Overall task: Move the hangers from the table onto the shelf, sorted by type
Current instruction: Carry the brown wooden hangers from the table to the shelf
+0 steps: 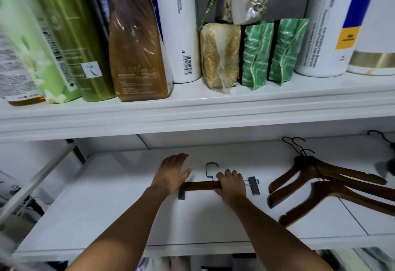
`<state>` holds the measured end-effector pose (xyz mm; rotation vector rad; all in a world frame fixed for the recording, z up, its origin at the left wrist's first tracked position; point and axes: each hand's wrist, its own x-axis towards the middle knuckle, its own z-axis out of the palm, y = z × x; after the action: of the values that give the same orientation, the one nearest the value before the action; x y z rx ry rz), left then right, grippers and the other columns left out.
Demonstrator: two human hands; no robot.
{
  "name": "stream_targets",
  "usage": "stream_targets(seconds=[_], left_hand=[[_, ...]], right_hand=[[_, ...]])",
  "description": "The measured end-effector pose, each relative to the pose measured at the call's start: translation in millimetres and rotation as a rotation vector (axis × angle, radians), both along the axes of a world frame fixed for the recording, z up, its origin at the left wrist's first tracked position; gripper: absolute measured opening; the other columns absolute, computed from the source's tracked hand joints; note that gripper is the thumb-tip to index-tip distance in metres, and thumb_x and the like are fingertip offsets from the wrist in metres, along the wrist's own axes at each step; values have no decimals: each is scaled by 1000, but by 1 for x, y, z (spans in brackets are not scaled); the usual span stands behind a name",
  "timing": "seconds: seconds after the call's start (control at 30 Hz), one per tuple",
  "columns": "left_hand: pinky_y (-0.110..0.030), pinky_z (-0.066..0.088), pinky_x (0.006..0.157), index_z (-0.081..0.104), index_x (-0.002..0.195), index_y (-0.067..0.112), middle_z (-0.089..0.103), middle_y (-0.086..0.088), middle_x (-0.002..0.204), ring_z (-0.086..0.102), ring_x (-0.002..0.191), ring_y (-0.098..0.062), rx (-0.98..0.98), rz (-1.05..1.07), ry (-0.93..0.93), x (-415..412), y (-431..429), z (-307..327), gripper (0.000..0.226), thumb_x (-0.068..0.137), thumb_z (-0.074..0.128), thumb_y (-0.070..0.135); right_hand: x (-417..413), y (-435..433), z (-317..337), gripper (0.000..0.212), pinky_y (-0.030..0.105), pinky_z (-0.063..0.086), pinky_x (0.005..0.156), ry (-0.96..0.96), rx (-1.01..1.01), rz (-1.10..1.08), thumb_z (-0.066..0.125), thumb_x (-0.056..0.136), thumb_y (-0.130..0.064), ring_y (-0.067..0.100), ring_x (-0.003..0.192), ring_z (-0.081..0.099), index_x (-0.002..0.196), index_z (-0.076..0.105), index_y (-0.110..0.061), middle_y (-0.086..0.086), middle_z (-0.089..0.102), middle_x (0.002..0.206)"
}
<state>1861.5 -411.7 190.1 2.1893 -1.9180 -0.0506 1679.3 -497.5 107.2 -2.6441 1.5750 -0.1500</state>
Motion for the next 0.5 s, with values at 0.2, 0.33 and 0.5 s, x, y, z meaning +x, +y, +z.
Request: stream_targets(seconds=[0.2,0.33,0.5], left_hand=[[-28,18,116,25,148,24,29,1,154,28,140,-20,19,-48,1,-37,-15,16,56,97,40,43],[-29,16,117,20,149,25,23,3,156,24,141,-21,74,-119,25,-85,-32,38,57,98,37,43],[-31,15,119,16,150,24,21,1,157,24,142,-21,76,-292,5,-166,-57,62,59,98,39,40]], right_hand=[[-39,-7,46,49,37,31,104,-54,-75,-7,44,95,-36,26,120,47,140,39,-18,7,51,133],[-88,-9,79,51,37,26,109,-52,-112,-30,44,95,-35,27,125,44,143,36,-20,5,46,141],[-175,-3,107,55,37,25,110,-37,-164,-162,44,95,-38,24,131,40,146,30,-24,5,41,146]])
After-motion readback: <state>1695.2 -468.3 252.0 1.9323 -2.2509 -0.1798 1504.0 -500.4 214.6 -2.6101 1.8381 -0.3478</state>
